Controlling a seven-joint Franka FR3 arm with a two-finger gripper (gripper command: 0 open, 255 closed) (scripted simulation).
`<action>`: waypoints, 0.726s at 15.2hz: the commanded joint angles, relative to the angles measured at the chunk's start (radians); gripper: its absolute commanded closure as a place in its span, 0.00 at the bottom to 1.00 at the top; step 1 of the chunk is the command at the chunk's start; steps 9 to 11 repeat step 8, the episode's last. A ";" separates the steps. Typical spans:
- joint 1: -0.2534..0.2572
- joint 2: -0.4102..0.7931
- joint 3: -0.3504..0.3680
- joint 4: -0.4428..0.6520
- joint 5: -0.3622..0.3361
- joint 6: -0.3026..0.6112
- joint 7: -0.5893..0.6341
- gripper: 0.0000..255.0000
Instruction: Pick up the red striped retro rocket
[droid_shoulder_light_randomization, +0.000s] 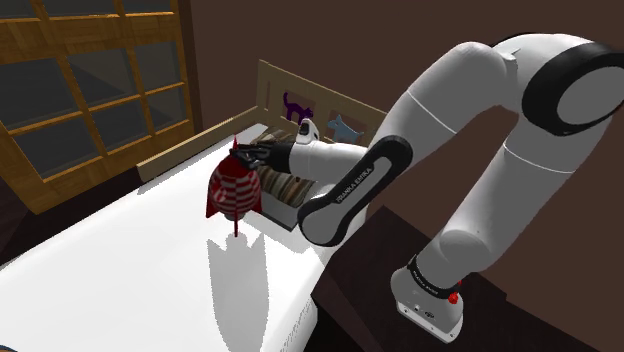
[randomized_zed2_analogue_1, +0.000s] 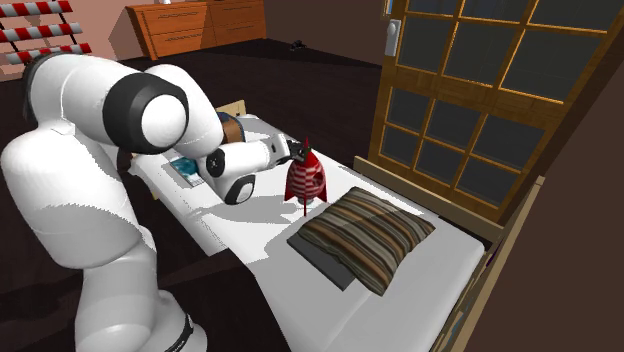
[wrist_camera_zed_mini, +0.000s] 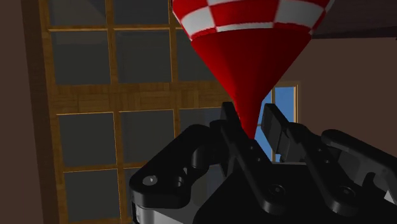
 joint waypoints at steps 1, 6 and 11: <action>-0.008 -0.049 0.005 -0.005 -0.001 -0.038 0.021 1.00; -0.019 -0.160 0.001 -0.009 -0.017 -0.137 0.074 1.00; -0.018 -0.164 0.000 -0.009 -0.018 -0.140 0.076 1.00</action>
